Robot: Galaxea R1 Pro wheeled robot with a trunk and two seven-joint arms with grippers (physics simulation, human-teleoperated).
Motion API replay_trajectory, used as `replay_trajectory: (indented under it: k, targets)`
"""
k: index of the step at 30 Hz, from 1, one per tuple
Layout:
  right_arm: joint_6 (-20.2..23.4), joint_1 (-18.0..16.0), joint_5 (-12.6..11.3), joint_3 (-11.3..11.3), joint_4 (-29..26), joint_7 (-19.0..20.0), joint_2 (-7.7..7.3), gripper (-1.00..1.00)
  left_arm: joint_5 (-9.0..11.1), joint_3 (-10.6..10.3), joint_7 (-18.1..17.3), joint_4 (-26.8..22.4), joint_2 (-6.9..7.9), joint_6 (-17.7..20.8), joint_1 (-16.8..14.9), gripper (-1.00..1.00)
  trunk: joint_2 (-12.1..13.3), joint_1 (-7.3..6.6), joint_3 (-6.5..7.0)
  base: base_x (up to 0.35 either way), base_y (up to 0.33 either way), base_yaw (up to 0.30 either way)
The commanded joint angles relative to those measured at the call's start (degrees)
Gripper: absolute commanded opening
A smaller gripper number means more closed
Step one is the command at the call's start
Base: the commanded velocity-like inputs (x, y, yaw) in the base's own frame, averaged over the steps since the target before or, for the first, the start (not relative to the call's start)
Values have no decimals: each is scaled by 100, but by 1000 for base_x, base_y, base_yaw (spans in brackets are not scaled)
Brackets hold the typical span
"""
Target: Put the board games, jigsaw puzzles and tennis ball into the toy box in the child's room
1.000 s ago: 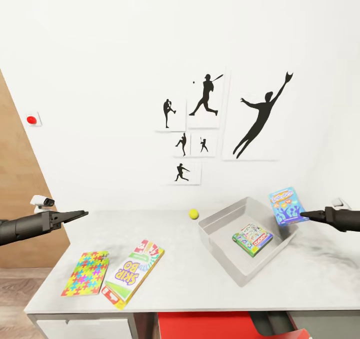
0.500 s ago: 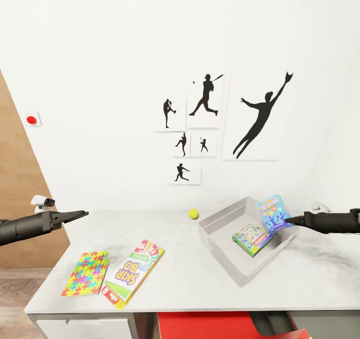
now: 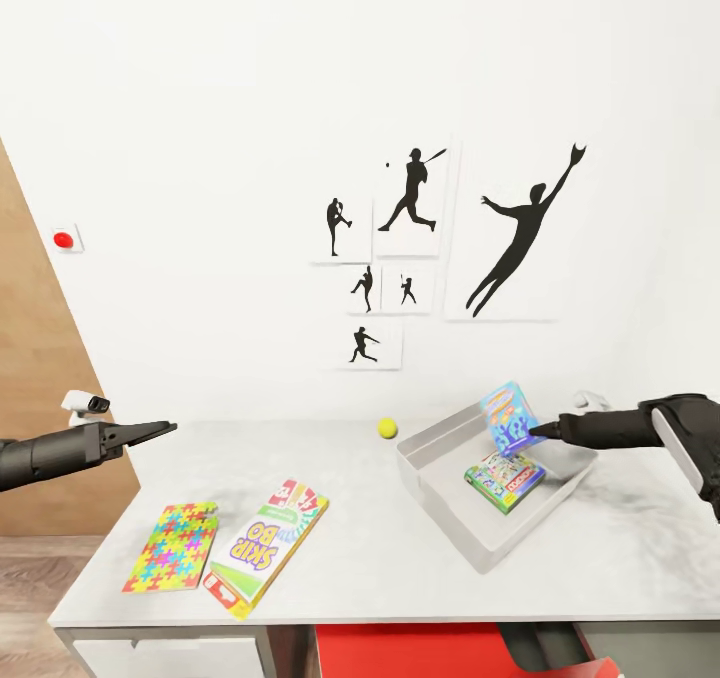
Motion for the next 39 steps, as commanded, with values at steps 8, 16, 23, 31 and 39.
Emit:
replay_trajectory:
  k: [8,16,23,31,39]
  targets:
    - [38,-11,38,28,32,-16,30,-100,-5,0,-24,0,1,62,-2,100,-6,3,-4,0,0,0]
    - [38,-11,43,86,181,-14,72,-100,-5,0,-24,0,1,62,-2,100,-6,3,-4,0,0,0]
    - [38,-11,45,169,245,-12,102,-100,-5,0,-24,0,1,61,-2,100,-6,3,-4,0,0,0]
    - [38,-3,51,178,226,-23,111,-100,-5,0,-24,0,6,61,-2,100,-6,3,-4,0,0,0]
    - [38,9,50,169,210,-33,107,-100,-5,0,-24,0,2,61,-2,100,-6,3,-4,0,0,0]
